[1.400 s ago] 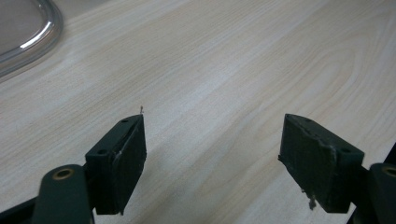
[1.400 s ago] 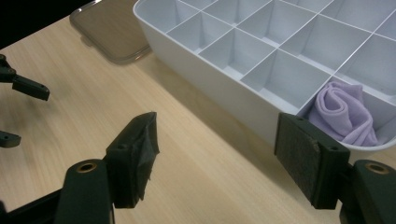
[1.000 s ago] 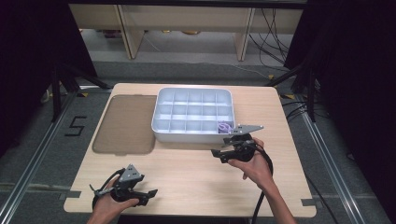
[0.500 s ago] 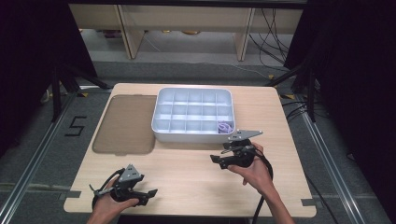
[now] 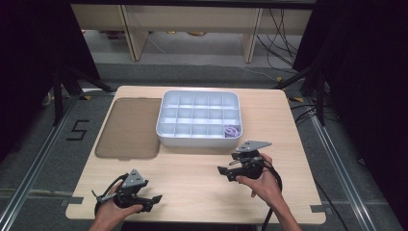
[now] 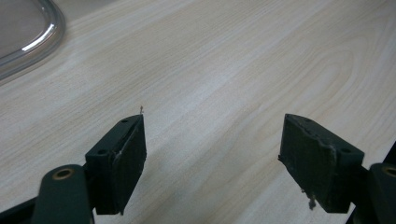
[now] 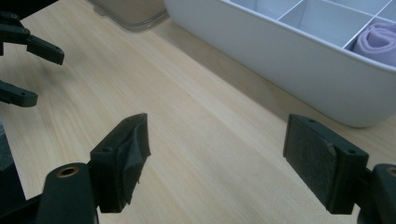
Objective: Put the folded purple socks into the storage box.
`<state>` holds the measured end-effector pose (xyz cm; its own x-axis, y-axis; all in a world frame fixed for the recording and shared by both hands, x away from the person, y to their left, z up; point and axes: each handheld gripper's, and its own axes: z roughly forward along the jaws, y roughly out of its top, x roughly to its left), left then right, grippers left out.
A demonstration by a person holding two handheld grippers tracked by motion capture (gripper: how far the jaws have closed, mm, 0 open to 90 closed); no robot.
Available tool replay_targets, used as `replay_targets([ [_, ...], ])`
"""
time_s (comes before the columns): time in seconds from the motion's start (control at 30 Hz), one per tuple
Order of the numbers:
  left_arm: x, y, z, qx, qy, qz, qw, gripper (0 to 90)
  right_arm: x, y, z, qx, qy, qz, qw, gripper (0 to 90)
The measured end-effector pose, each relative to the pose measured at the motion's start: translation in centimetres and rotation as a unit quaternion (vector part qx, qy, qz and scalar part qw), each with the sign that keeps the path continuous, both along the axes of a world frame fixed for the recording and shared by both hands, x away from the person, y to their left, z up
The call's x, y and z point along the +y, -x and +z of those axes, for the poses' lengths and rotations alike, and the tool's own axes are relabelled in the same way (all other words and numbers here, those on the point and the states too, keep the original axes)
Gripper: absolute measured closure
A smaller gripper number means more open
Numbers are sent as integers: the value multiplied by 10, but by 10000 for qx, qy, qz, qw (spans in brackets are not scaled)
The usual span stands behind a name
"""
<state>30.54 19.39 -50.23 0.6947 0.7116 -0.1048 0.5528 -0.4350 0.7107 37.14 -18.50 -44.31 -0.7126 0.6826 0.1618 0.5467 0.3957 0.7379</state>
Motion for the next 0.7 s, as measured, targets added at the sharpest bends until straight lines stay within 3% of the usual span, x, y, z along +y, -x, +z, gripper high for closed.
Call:
replay_targets([
  [0.3, 0, 0, 0, -9, 60, 28, 10000, 222, -2, 6, -8, 82, 29, 15, 10000, 218],
  [0.33, -1, 1, -1, -20, 98, 70, 9999, 222, -2, 7, -11, 131, -77, 36, 9999, 212],
  [0.7, -1, 1, -1, 5, 49, 92, 9999, 222, -5, 12, -20, 154, -97, 37, 9998, 200],
])
